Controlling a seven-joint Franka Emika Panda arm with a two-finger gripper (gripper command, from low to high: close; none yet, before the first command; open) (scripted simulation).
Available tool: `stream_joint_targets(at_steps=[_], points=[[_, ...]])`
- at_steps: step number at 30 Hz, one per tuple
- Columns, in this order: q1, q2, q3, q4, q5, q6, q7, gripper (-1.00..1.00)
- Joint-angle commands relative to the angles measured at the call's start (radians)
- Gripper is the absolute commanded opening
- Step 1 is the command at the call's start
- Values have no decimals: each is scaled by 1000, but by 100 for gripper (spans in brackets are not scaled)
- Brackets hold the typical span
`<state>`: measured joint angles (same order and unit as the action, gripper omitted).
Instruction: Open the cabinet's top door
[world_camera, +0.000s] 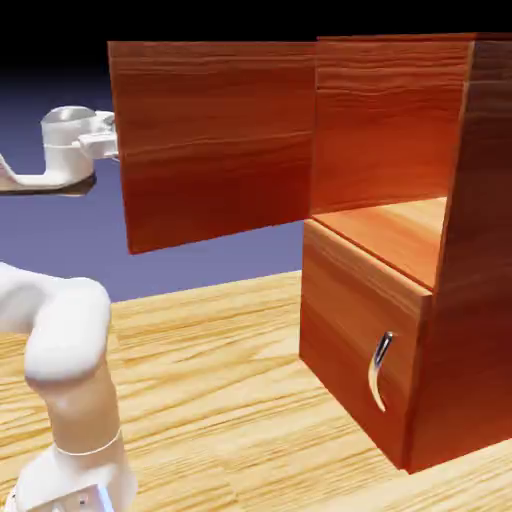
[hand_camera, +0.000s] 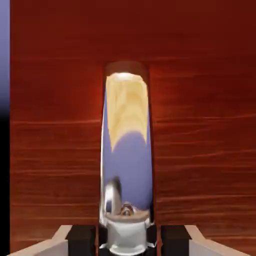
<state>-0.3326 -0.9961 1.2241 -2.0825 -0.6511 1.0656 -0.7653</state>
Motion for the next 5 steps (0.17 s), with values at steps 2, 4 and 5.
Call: stream_joint_targets(at_steps=[2, 4, 5], points=[[-73, -2, 44, 66, 16, -43, -11, -100], [-139, -7, 82, 127, 29, -82, -23, -100], [-139, -7, 82, 127, 29, -82, -23, 100]])
